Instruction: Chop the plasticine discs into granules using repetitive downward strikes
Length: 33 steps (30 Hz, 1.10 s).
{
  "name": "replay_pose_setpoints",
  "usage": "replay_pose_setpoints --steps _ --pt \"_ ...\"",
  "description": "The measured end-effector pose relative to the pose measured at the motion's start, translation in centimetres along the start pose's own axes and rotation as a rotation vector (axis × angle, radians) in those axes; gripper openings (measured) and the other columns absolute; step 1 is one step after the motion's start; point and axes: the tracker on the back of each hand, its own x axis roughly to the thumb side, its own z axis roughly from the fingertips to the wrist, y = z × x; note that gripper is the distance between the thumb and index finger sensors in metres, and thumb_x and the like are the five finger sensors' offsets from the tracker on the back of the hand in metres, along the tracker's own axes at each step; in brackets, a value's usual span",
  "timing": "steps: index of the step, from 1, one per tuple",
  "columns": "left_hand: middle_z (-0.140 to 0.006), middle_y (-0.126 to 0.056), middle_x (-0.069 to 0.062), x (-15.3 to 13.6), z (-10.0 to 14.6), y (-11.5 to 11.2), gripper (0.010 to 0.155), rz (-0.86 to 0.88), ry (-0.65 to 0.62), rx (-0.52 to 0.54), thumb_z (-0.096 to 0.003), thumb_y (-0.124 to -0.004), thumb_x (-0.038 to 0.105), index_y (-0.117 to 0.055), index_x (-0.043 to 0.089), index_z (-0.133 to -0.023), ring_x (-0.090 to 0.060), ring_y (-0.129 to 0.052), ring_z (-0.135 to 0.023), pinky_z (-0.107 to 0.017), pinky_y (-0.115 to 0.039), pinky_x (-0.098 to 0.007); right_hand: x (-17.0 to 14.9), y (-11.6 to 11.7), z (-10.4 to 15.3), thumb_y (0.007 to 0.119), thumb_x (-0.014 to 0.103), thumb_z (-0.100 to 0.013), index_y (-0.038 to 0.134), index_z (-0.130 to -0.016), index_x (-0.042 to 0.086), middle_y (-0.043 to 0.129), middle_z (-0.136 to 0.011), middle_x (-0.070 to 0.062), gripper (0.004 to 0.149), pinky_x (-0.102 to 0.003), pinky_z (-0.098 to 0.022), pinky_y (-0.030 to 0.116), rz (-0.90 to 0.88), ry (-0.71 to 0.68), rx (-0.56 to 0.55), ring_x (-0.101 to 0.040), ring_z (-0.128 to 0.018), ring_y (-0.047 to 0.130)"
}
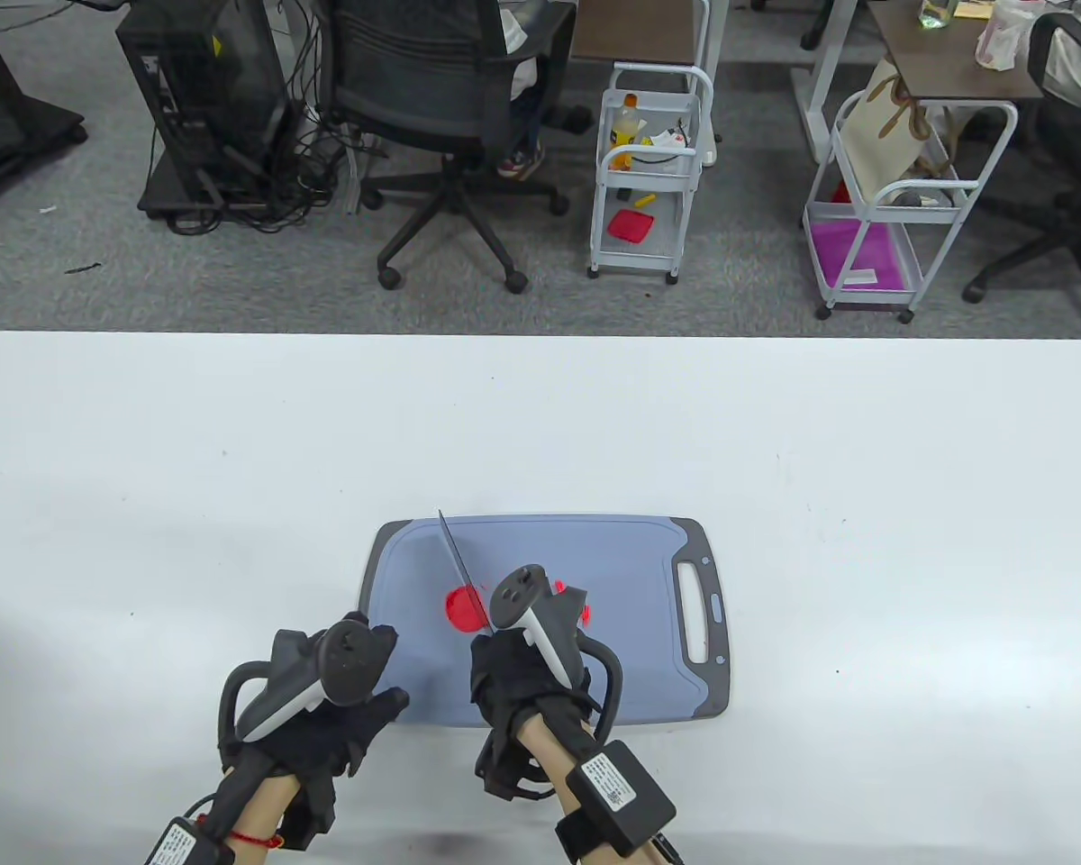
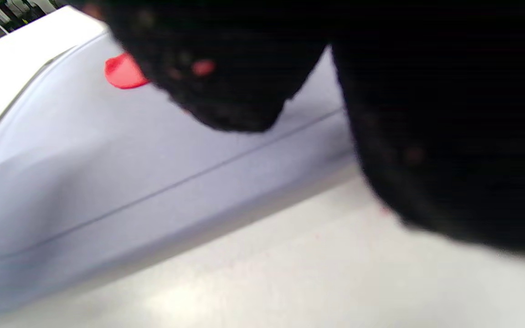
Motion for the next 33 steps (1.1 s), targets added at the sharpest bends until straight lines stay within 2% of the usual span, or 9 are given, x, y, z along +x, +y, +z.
replay_pose_setpoints --steps 4,7,10,12,16,19,30,32,33 --pt "-0.127 -0.047 -0.011 -0.3 -0.1 0.1 0.077 0.009 0.011 0.003 -0.0439 -0.064 0.062 -0.053 0.031 -0.113 -0.046 -0.063 -0.109 -0.075 -0.049 -0.066 -0.2 -0.5 1.0 0.071 0.058 -0.048 0.081 -0.075 0.003 0.101 -0.026 0.008 0.061 -0.049 0.0 0.083 0.08 0.013 0.007 -0.031 -0.003 0.112" --pt "-0.127 -0.047 -0.011 -0.3 -0.1 0.0 0.077 0.009 0.011 -0.001 -0.0438 -0.064 0.061 -0.053 0.03 -0.113 -0.046 -0.063 -0.109 -0.075 -0.049 -0.066 0.5 0.2 0.3 0.071 0.058 -0.047 0.081 -0.074 0.004 0.101 -0.026 0.008 0.061 -0.049 0.0 0.082 0.027 0.012 -0.043 -0.031 -0.003 0.112" --pt "-0.127 -0.047 -0.011 -0.3 0.0 -0.1 0.077 0.004 0.005 -0.008 -0.0439 -0.064 0.062 -0.053 0.031 -0.113 -0.045 -0.063 -0.109 -0.075 -0.049 -0.066 0.8 0.1 0.3 0.071 0.058 -0.047 0.081 -0.074 0.004 0.101 -0.026 0.008 0.062 -0.049 0.0 0.082 0.049 0.011 -0.05 -0.031 -0.002 0.112" --pt "-0.127 -0.047 -0.012 -0.4 0.0 0.0 0.077 0.011 0.006 0.0 -0.044 -0.064 0.061 -0.053 0.03 -0.113 -0.046 -0.063 -0.109 -0.075 -0.049 -0.066 -0.1 -0.5 0.4 0.072 0.058 -0.048 0.081 -0.075 0.003 0.101 -0.026 0.008 0.062 -0.049 0.0 0.082 0.011 0.003 0.02 -0.03 -0.003 0.112" --pt "-0.127 -0.047 -0.012 -0.2 -0.1 0.2 0.076 0.003 0.003 0.008 -0.044 -0.064 0.061 -0.053 0.031 -0.113 -0.046 -0.063 -0.109 -0.075 -0.049 -0.066 -2.0 -1.7 0.4 0.074 0.057 -0.048 0.084 -0.074 0.004 0.102 -0.026 0.008 0.06 -0.048 0.0 0.082 -0.18 -0.092 0.015 -0.029 -0.002 0.111" --pt "-0.127 -0.047 -0.011 0.0 -0.1 0.0 0.076 -0.003 0.0 0.004 -0.044 -0.064 0.061 -0.053 0.031 -0.113 -0.045 -0.063 -0.109 -0.075 -0.049 -0.066 -2.2 -2.7 1.4 0.073 0.058 -0.048 0.084 -0.074 0.004 0.102 -0.027 0.007 0.06 -0.048 0.0 0.082 -0.216 -0.119 -0.019 -0.03 -0.002 0.111" --pt "-0.127 -0.047 -0.011 0.0 -0.1 0.0 0.076 -0.006 0.0 -0.005 -0.0439 -0.064 0.062 -0.053 0.031 -0.113 -0.045 -0.063 -0.109 -0.075 -0.049 -0.066 -1.4 -1.1 1.7 0.074 0.057 -0.048 0.085 -0.075 0.005 0.103 -0.028 0.007 0.06 -0.047 0.0 0.082 -0.082 -0.101 -0.054 -0.029 -0.003 0.112" --pt "-0.127 -0.048 -0.011 0.0 -0.1 0.0 0.076 -0.008 0.001 -0.01 -0.0439 -0.064 0.062 -0.054 0.031 -0.113 -0.045 -0.064 -0.109 -0.075 -0.049 -0.066 -0.6 -0.1 0.9 0.072 0.059 -0.047 0.082 -0.074 0.006 0.102 -0.027 0.009 0.06 -0.047 0.0 0.083 0.072 -0.02 0.025 -0.029 -0.004 0.113" --pt "-0.127 -0.048 -0.011 0.0 -0.1 0.0 0.076 -0.006 0.001 -0.011 -0.0439 -0.064 0.062 -0.054 0.031 -0.113 -0.045 -0.064 -0.109 -0.075 -0.049 -0.066 -0.7 -0.3 0.9 0.072 0.058 -0.047 0.081 -0.074 0.003 0.101 -0.026 0.008 0.062 -0.048 0.0 0.083 0.024 -0.04 0.033 -0.03 -0.003 0.112"
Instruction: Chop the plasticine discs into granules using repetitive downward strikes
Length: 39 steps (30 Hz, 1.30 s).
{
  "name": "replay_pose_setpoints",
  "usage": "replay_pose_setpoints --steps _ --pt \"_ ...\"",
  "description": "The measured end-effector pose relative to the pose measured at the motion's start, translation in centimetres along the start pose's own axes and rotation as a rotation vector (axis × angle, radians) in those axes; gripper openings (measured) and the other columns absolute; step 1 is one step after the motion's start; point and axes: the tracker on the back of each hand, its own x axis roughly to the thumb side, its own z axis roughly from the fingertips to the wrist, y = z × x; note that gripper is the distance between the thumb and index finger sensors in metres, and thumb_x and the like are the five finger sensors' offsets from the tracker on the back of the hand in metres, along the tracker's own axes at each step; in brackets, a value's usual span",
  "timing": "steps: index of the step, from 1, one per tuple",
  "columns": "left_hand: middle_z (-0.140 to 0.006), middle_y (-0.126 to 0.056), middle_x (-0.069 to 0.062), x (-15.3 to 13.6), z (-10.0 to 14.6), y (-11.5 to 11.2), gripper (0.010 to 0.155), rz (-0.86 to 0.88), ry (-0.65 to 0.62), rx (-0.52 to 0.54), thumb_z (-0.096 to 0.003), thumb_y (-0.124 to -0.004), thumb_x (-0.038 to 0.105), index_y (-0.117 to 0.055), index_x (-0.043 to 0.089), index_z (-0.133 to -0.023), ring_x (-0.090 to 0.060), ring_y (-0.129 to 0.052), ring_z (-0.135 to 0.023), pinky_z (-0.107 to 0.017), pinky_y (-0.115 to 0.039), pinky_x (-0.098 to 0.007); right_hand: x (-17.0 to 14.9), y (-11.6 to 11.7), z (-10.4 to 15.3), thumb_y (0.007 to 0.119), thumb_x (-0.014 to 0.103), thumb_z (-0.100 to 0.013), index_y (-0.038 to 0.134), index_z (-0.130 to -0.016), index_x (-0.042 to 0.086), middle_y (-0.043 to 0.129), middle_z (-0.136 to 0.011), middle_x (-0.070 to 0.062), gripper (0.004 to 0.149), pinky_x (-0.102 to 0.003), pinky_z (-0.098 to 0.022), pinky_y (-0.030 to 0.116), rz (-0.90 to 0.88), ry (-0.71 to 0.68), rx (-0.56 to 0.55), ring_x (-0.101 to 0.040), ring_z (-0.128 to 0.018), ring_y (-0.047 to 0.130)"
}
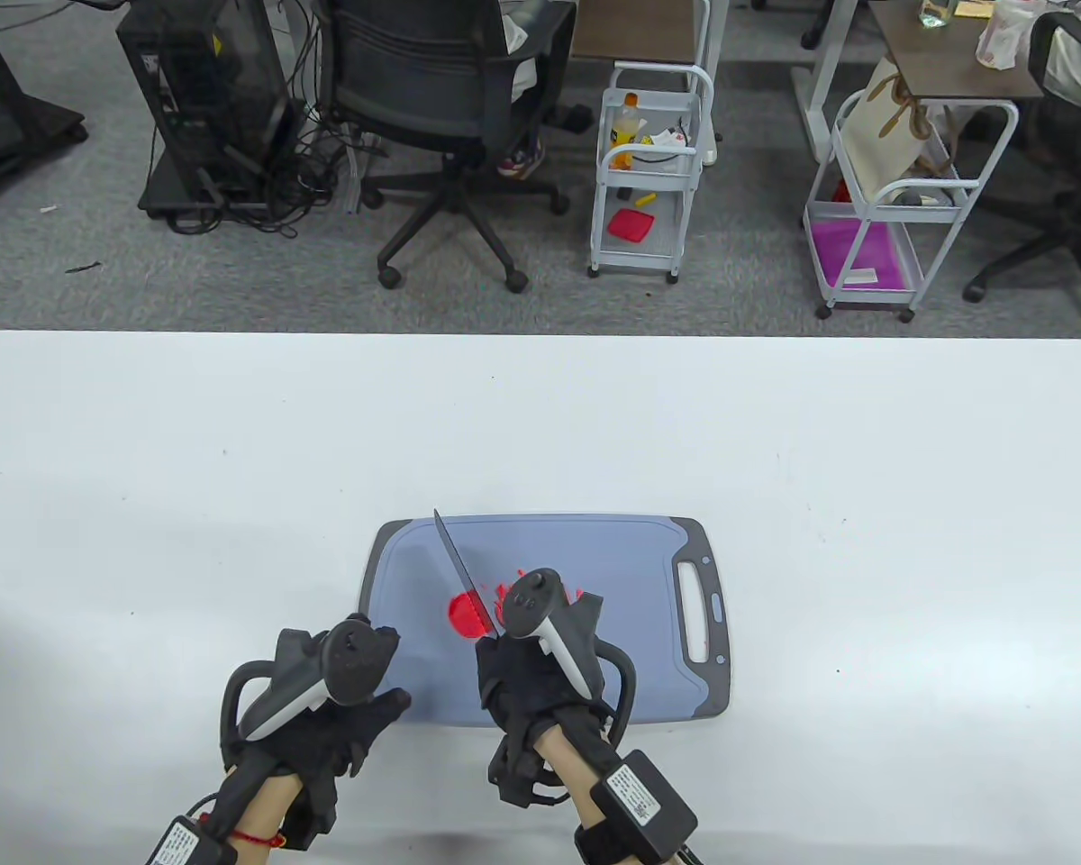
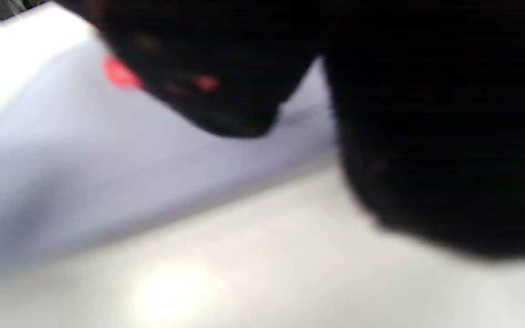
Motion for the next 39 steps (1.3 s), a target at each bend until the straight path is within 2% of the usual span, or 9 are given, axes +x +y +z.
replay_pose_setpoints --steps 6,9,15,18,21,26,31,35,39 --pt "-0.127 -0.048 -0.011 -0.1 -0.1 0.0 0.076 0.006 0.002 -0.004 -0.044 -0.064 0.061 -0.054 0.031 -0.113 -0.045 -0.063 -0.109 -0.075 -0.049 -0.066 -0.4 0.2 -0.4 0.073 0.059 -0.046 0.081 -0.074 0.002 0.101 -0.025 0.007 0.063 -0.05 0.0 0.082 -0.045 0.027 0.054 -0.032 -0.003 0.112" --pt "-0.127 -0.047 -0.012 -0.1 -0.1 0.0 0.076 0.011 0.001 -0.005 -0.044 -0.064 0.061 -0.053 0.031 -0.113 -0.045 -0.064 -0.109 -0.075 -0.049 -0.066 -0.3 0.4 0.3 0.073 0.059 -0.046 0.08 -0.074 0.002 0.101 -0.025 0.007 0.064 -0.05 0.0 0.082 0.019 0.031 0.022 -0.032 -0.004 0.112" --pt "-0.127 -0.048 -0.012 -0.2 0.0 -0.1 0.076 0.012 -0.004 0.001 -0.044 -0.064 0.061 -0.053 0.031 -0.113 -0.046 -0.064 -0.109 -0.075 -0.05 -0.066 0.7 0.4 -0.6 0.074 0.059 -0.046 0.081 -0.074 0.002 0.101 -0.024 0.007 0.064 -0.05 0.0 0.082 -0.012 0.022 -0.033 -0.032 -0.003 0.112" --pt "-0.127 -0.048 -0.011 -0.3 -0.1 0.1 0.076 0.012 0.002 0.008 -0.044 -0.064 0.061 -0.053 0.031 -0.113 -0.046 -0.064 -0.109 -0.075 -0.049 -0.066 -0.5 -0.3 -0.5 0.075 0.058 -0.047 0.083 -0.074 0.002 0.102 -0.025 0.007 0.063 -0.049 0.0 0.081 -0.064 0.019 0.04 -0.031 -0.003 0.112" --pt "-0.127 -0.048 -0.011 -0.2 -0.1 0.0 0.076 0.007 0.002 0.005 -0.044 -0.064 0.061 -0.053 0.031 -0.113 -0.045 -0.064 -0.109 -0.075 -0.05 -0.066 -0.9 -0.1 -0.3 0.074 0.059 -0.047 0.083 -0.074 0.002 0.102 -0.025 0.007 0.063 -0.049 0.0 0.082 -0.042 0.029 0.052 -0.031 -0.003 0.112" --pt "-0.127 -0.048 -0.011 0.1 -0.1 -0.3 0.076 0.014 -0.008 -0.009 -0.044 -0.064 0.061 -0.053 0.031 -0.113 -0.045 -0.064 -0.109 -0.075 -0.05 -0.066 0.9 0.3 -0.8 0.074 0.059 -0.046 0.081 -0.074 0.002 0.101 -0.025 0.007 0.064 -0.05 0.0 0.082 -0.021 0.046 -0.017 -0.032 -0.004 0.112" --pt "-0.127 -0.048 -0.011 -0.3 -0.1 0.1 0.076 0.029 0.003 0.011 -0.0441 -0.064 0.061 -0.053 0.031 -0.113 -0.045 -0.064 -0.109 -0.075 -0.05 -0.066 -0.4 -0.2 -0.6 0.074 0.06 -0.045 0.081 -0.073 0.002 0.102 -0.024 0.007 0.065 -0.051 -0.001 0.082 0.004 0.047 0.074 -0.032 -0.004 0.113" --pt "-0.127 -0.047 -0.011 -0.2 -0.1 -0.2 0.076 0.022 -0.002 -0.009 -0.0442 -0.064 0.061 -0.053 0.031 -0.113 -0.045 -0.064 -0.109 -0.075 -0.05 -0.066 0.7 0.1 -0.8 0.075 0.059 -0.045 0.08 -0.074 0.001 0.102 -0.024 0.007 0.065 -0.051 -0.001 0.082 0.005 0.051 0.012 -0.033 -0.005 0.113" --pt "-0.127 -0.048 -0.012 -0.3 0.1 0.1 0.076 0.028 -0.003 0.01 -0.044 -0.064 0.061 -0.053 0.031 -0.113 -0.045 -0.064 -0.109 -0.075 -0.05 -0.066 -0.6 -0.4 -0.6 0.075 0.058 -0.047 0.084 -0.075 0.002 0.104 -0.027 0.005 0.063 -0.049 0.0 0.082 -0.108 -0.007 -0.01 -0.031 -0.004 0.112"
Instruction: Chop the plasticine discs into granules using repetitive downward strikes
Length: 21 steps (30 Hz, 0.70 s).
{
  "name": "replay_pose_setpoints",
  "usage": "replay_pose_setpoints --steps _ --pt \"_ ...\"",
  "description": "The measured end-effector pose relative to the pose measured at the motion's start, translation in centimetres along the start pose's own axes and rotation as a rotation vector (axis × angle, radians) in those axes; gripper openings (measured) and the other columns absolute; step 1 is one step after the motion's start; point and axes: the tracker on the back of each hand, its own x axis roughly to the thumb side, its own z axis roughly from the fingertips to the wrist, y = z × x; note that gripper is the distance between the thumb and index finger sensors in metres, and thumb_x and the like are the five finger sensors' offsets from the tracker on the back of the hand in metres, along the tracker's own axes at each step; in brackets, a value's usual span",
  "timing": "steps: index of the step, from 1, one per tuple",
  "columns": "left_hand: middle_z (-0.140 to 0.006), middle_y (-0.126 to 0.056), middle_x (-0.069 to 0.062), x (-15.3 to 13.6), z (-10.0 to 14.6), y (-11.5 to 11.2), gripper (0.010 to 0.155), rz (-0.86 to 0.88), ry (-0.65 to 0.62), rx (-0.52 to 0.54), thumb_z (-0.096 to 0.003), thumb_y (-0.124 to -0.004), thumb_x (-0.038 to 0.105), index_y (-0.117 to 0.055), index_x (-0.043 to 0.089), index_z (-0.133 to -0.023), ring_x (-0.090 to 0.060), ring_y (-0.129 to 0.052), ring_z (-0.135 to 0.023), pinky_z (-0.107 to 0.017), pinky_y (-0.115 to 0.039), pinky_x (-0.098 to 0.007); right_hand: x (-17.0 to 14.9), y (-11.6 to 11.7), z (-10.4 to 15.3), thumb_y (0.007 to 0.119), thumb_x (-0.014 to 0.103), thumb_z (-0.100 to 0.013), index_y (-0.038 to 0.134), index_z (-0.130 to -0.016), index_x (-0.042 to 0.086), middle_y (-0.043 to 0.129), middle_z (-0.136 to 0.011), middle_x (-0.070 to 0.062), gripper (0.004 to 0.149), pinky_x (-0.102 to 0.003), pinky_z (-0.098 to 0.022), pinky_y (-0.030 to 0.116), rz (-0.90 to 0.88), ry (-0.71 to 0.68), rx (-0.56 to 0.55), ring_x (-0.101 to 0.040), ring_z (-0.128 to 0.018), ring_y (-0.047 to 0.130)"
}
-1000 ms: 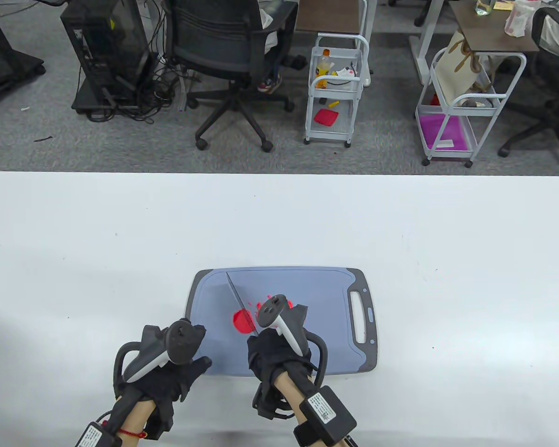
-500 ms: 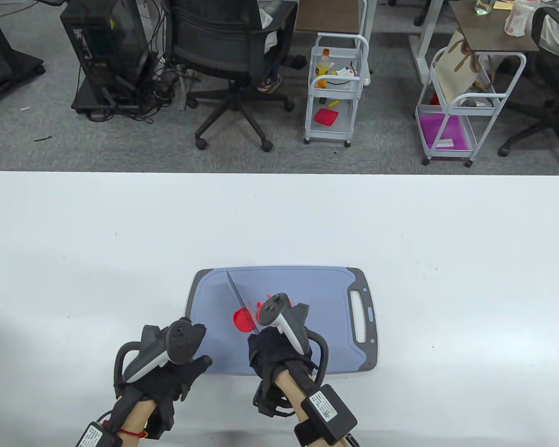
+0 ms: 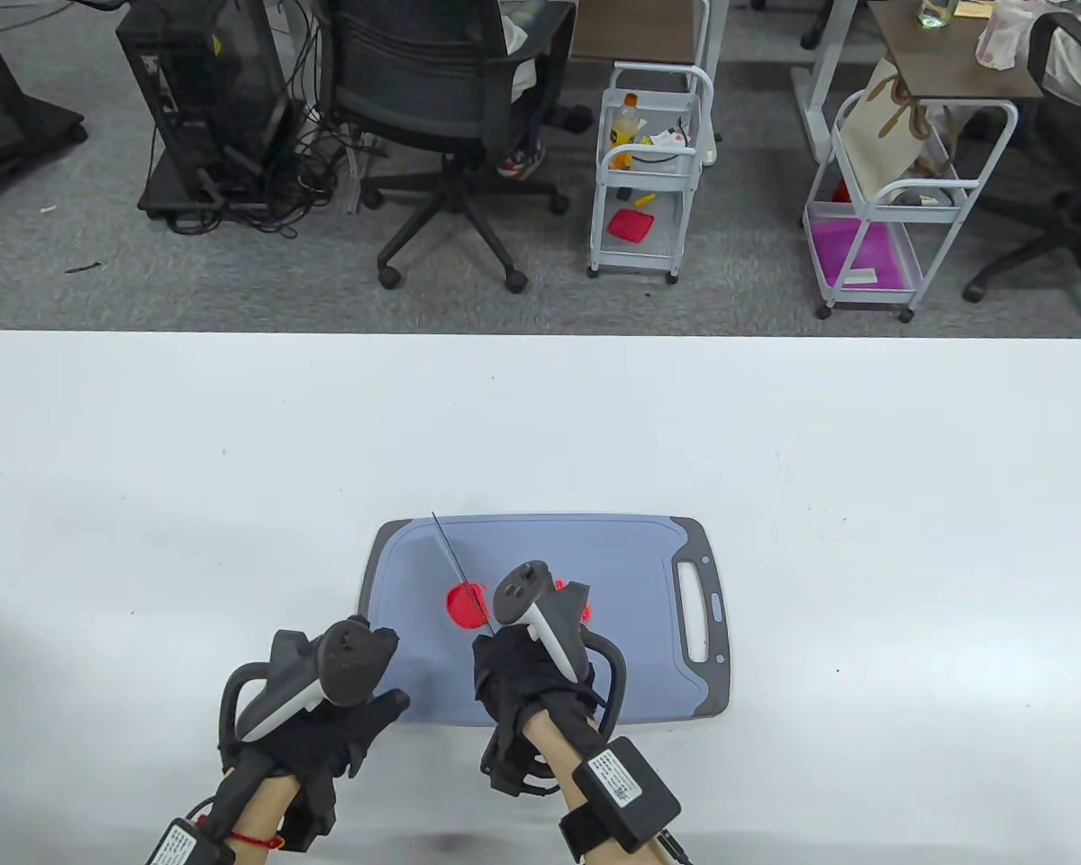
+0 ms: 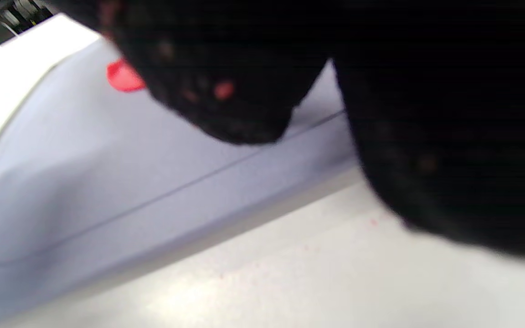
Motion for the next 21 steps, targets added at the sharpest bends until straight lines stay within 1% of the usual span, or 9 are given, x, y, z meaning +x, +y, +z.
replay_pose_setpoints --steps 2,5,11,13,14,15,17,18,21 --pt "-0.127 -0.048 -0.011 0.0 0.0 0.2 0.076 -0.001 0.0 0.012 -0.044 -0.064 0.061 -0.053 0.031 -0.113 -0.045 -0.064 -0.109 -0.075 -0.05 -0.066 -0.4 -0.9 0.8 0.074 0.058 -0.048 0.084 -0.076 0.004 0.104 -0.029 0.005 0.062 -0.049 0.0 0.081 -0.059 -0.04 0.002 -0.031 -0.004 0.112" --pt "-0.127 -0.048 -0.011 0.1 0.0 0.1 0.076 -0.008 -0.001 0.002 -0.044 -0.064 0.061 -0.053 0.031 -0.113 -0.045 -0.064 -0.109 -0.075 -0.05 -0.065 -0.1 -1.6 2.0 0.073 0.057 -0.049 0.084 -0.082 0.009 0.104 -0.032 0.004 0.06 -0.048 0.0 0.082 -0.032 -0.075 -0.043 -0.031 -0.004 0.112" --pt "-0.127 -0.048 -0.011 0.2 0.0 -0.1 0.076 -0.015 -0.004 -0.004 -0.044 -0.064 0.061 -0.053 0.031 -0.113 -0.045 -0.064 -0.109 -0.075 -0.05 -0.066 0.7 -1.1 2.3 0.073 0.056 -0.049 0.086 -0.083 0.013 0.104 -0.034 0.003 0.056 -0.047 -0.001 0.082 -0.01 -0.104 -0.098 -0.031 -0.005 0.112" --pt "-0.127 -0.048 -0.011 0.2 -0.1 -0.1 0.076 -0.013 -0.004 0.0 -0.0439 -0.064 0.061 -0.053 0.031 -0.113 -0.045 -0.064 -0.109 -0.075 -0.05 -0.066 1.1 -0.7 1.9 0.073 0.056 -0.049 0.086 -0.082 0.013 0.104 -0.034 0.004 0.056 -0.048 -0.002 0.082 0.017 -0.093 -0.156 -0.03 -0.006 0.112" --pt "-0.127 -0.048 -0.012 0.2 -0.1 -0.1 0.076 -0.014 -0.003 -0.002 -0.044 -0.064 0.061 -0.054 0.031 -0.113 -0.045 -0.064 -0.109 -0.075 -0.05 -0.066 1.1 -0.1 1.1 0.072 0.056 -0.049 0.085 -0.081 0.011 0.103 -0.034 0.004 0.056 -0.047 -0.002 0.083 0.047 -0.067 -0.153 -0.029 -0.006 0.112" --pt "-0.127 -0.047 -0.012 0.2 0.0 -0.1 0.076 -0.017 -0.002 -0.004 -0.0439 -0.064 0.061 -0.054 0.031 -0.113 -0.045 -0.064 -0.109 -0.075 -0.05 -0.066 1.0 0.5 0.1 0.072 0.055 -0.05 0.084 -0.081 0.01 0.102 -0.033 0.005 0.056 -0.048 -0.001 0.082 0.076 -0.013 -0.098 -0.03 -0.005 0.112" --pt "-0.127 -0.048 -0.011 0.2 0.0 -0.1 0.076 -0.019 0.0 -0.008 -0.044 -0.064 0.061 -0.053 0.031 -0.113 -0.045 -0.064 -0.109 -0.075 -0.05 -0.066 1.4 0.1 0.2 0.071 0.056 -0.05 0.079 -0.081 0.006 0.101 -0.03 0.006 0.06 -0.049 -0.001 0.082 0.068 0.043 0.04 -0.031 -0.004 0.112" --pt "-0.127 -0.047 -0.011 0.2 0.0 0.0 0.076 -0.019 -0.001 -0.009 -0.044 -0.064 0.061 -0.053 0.031 -0.113 -0.045 -0.064 -0.109 -0.075 -0.05 -0.065 1.1 -0.1 0.4 0.07 0.056 -0.05 0.079 -0.081 0.006 0.101 -0.03 0.007 0.06 -0.048 -0.001 0.083 0.1 0.037 0.044 -0.031 -0.005 0.112" --pt "-0.127 -0.048 -0.011 0.3 -0.1 0.0 0.076 -0.02 -0.005 -0.003 -0.0441 -0.064 0.061 -0.053 0.031 -0.113 -0.045 -0.064 -0.109 -0.075 -0.05 -0.066 0.1 0.0 0.0 0.07 0.057 -0.049 0.08 -0.08 0.006 0.101 -0.029 0.007 0.06 -0.048 -0.001 0.083 0.019 0.022 0.042 -0.031 -0.005 0.112"
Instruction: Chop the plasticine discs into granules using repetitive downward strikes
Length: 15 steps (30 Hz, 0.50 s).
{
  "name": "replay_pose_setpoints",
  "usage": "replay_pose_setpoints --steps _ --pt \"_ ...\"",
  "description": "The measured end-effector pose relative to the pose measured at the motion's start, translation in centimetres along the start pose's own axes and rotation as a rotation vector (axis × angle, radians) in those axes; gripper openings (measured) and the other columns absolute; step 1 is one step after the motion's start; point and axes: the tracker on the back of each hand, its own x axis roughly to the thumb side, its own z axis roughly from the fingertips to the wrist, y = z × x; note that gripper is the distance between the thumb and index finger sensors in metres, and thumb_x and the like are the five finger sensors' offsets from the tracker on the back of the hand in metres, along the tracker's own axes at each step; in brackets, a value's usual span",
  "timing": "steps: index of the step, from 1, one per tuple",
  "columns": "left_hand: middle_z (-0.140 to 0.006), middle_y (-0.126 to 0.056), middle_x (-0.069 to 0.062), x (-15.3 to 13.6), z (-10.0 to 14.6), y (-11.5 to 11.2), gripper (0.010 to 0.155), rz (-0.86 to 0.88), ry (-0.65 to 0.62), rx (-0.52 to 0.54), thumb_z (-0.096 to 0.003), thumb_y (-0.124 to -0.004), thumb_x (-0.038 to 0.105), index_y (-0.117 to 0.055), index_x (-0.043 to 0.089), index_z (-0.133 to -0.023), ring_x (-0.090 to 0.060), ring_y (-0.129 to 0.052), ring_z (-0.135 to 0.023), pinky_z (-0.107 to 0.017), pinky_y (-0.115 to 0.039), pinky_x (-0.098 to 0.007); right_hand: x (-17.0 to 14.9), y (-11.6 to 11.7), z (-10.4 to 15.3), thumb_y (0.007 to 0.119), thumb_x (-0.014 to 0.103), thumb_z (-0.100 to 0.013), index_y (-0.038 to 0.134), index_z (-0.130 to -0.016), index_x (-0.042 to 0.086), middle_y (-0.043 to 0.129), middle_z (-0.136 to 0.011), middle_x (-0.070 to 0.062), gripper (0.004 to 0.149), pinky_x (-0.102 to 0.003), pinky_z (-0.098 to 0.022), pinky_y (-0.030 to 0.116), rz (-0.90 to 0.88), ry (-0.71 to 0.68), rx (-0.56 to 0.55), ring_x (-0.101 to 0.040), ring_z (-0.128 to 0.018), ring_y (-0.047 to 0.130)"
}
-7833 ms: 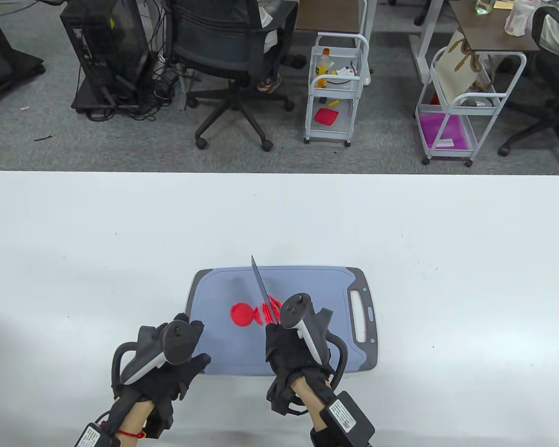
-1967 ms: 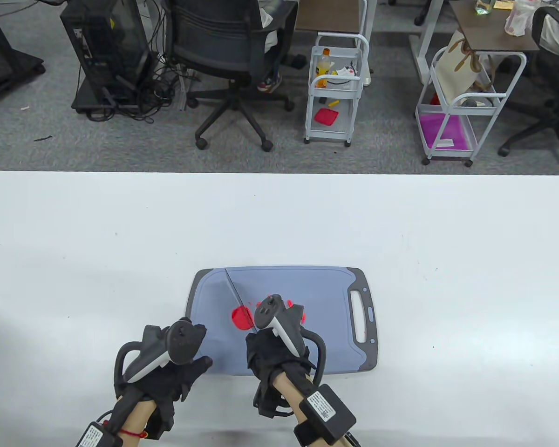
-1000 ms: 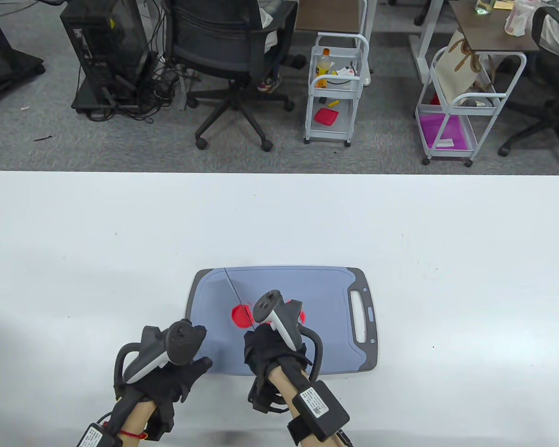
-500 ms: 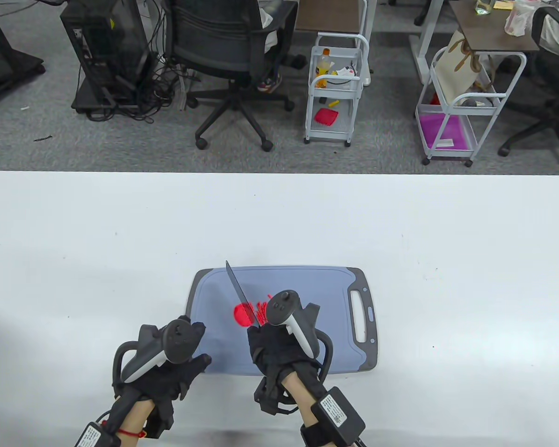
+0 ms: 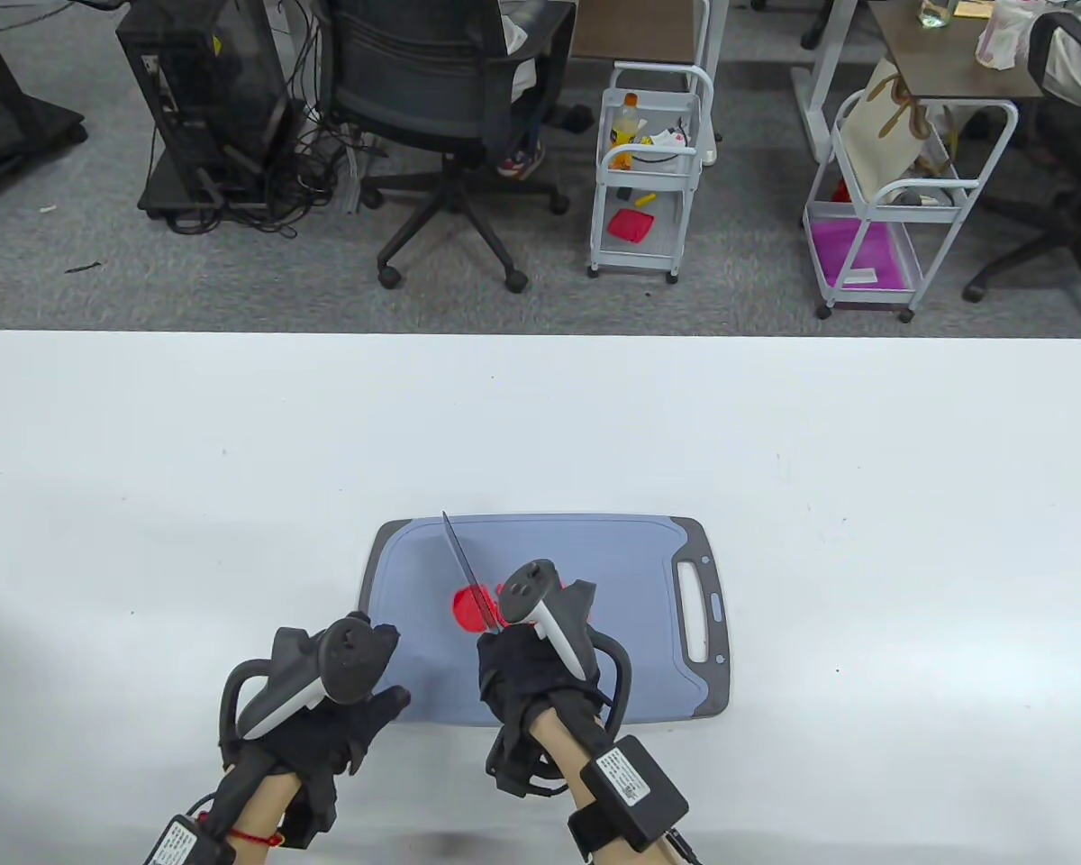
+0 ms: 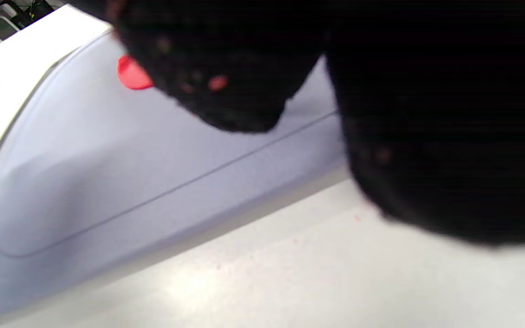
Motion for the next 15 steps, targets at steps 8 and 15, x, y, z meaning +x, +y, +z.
replay_pose_setpoints --steps 8,15 --pt "-0.127 -0.048 -0.011 -0.1 0.1 0.0 0.076 0.001 0.001 -0.001 -0.044 -0.064 0.061 -0.053 0.031 -0.113 -0.045 -0.064 -0.109 -0.075 -0.05 -0.066 0.3 -0.9 2.0 0.072 0.057 -0.049 0.084 -0.079 0.008 0.103 -0.031 0.006 0.058 -0.047 -0.001 0.083 -0.042 -0.095 -0.124 -0.029 -0.005 0.112" --pt "-0.127 -0.048 -0.011 -0.1 0.1 -0.1 0.076 -0.004 0.002 -0.006 -0.0441 -0.064 0.061 -0.053 0.031 -0.113 -0.045 -0.064 -0.109 -0.075 -0.05 -0.065 1.9 -0.5 2.1 0.073 0.057 -0.049 0.085 -0.079 0.009 0.103 -0.031 0.006 0.058 -0.047 -0.002 0.083 0.005 -0.116 -0.197 -0.029 -0.006 0.113"
